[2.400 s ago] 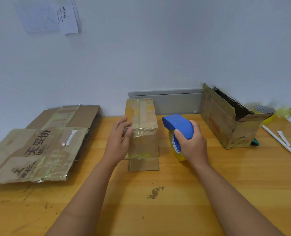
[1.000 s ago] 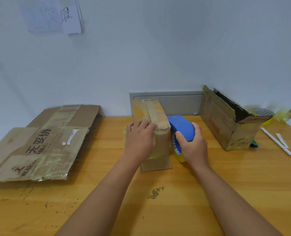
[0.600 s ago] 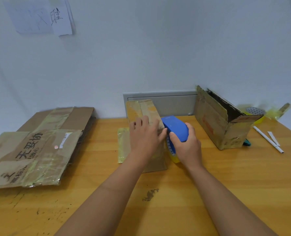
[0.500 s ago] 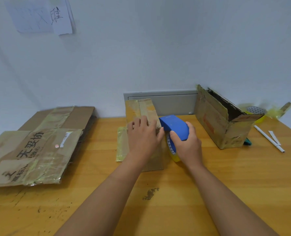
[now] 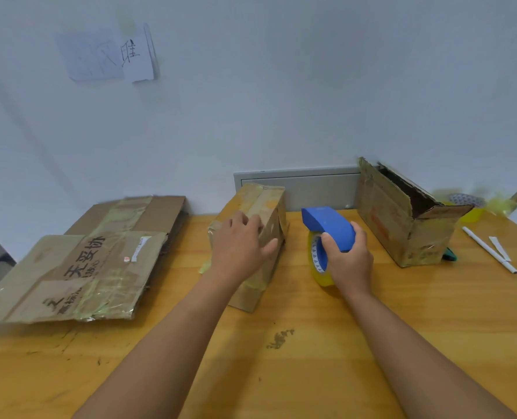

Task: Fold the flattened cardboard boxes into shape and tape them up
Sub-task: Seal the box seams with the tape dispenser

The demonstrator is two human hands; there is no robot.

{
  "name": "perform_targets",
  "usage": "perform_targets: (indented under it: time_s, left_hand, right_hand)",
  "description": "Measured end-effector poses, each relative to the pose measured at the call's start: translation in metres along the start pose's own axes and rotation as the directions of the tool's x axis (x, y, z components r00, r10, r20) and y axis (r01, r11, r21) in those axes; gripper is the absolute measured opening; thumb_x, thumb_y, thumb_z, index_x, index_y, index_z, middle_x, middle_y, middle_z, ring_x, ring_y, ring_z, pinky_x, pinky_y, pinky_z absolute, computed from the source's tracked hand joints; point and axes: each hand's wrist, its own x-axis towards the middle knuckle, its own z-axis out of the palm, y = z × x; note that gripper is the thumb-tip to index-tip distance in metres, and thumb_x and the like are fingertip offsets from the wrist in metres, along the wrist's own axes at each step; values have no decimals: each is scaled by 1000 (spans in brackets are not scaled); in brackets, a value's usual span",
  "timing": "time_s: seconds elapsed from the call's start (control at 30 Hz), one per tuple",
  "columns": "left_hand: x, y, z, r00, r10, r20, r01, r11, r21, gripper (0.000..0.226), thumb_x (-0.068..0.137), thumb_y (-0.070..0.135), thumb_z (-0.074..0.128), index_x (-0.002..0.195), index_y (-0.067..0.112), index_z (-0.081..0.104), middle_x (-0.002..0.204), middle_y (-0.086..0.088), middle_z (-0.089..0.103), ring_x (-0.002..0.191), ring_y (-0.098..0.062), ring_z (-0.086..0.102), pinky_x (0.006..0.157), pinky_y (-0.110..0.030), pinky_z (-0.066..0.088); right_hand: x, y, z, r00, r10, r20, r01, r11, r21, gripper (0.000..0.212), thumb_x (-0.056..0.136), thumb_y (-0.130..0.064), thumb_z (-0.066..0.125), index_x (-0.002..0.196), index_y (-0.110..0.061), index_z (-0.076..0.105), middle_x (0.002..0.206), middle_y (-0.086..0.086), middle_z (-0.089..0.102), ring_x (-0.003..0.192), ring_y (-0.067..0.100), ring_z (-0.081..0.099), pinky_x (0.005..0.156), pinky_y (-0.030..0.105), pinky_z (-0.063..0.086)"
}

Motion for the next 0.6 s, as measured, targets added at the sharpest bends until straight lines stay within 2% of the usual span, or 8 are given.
perform_targets:
  time_s: [0.07, 0.13, 0.23, 0.33, 0.4, 0.5, 0.6]
  left_hand:
    - [5, 8, 0, 1000, -19, 6, 18, 995, 97, 42, 94, 59, 51, 116, 23, 50, 122, -3, 54, 109, -24, 51, 83, -34, 47]
    - [5, 14, 1, 1000, -7, -14, 8, 991, 131, 33, 99, 48, 49, 116, 20, 47, 120, -4, 58, 107, -25, 53, 79, -33, 44]
    - [2, 5, 2, 999, 36, -21, -34, 997, 63, 25, 99, 39, 51, 118, 24, 46, 115, 2, 61, 99, -21, 55, 74, -33, 47]
    - [2, -19, -10, 993, 114, 35, -115, 993, 19, 39, 97, 31, 55, 134, 36, 47, 128, 7, 60, 110, -20, 58, 98, -37, 43]
    - [6, -35, -18, 989, 113, 92, -117, 992, 47, 42, 94, 27, 59, 133, 39, 49, 131, 8, 59, 116, -19, 58, 109, -39, 34]
    - [8, -28, -16, 997, 28, 67, -36, 992, 123, 40, 88, 22, 62, 126, 27, 50, 130, 0, 57, 119, -22, 52, 108, -39, 35]
    - [6, 11, 0, 999, -31, -11, 31, 999, 39, 50, 90, 26, 54, 137, 15, 41, 149, -13, 38, 140, -31, 32, 116, -41, 27]
  right_hand:
    - [-2, -1, -1, 1000, 8, 11, -8, 1000, 7, 69, 88, -48, 70, 146, -23, 40, 99, -21, 50, 83, 3, 58, 58, 13, 41]
    - [-3, -1, -6, 1000, 11, 9, -12, 1000, 21, 67, 88, -46, 71, 145, -24, 42, 98, -26, 49, 82, -8, 57, 53, 10, 41]
    - [-1, 3, -18, 1000, -10, -23, 10, 1000, -5, 70, 86, -48, 70, 145, -21, 42, 105, -11, 54, 82, -1, 56, 57, 11, 39]
    - [6, 9, -28, 998, -6, -69, 6, 1000, -5, 69, 87, -45, 71, 145, -21, 41, 109, -10, 50, 83, 5, 53, 61, 16, 40]
    - [9, 10, -27, 997, 4, -83, -4, 1000, 1, 67, 88, -42, 72, 144, -22, 41, 106, -11, 49, 85, 8, 51, 64, 24, 42]
    - [7, 10, -21, 996, -19, -86, 18, 1000, -22, 68, 88, -40, 73, 145, -20, 41, 107, -11, 47, 88, 12, 49, 69, 29, 41]
    - [6, 9, -17, 996, -28, -84, 25, 999, -40, 68, 89, -43, 71, 145, -22, 39, 107, -9, 50, 81, 9, 52, 60, 24, 41]
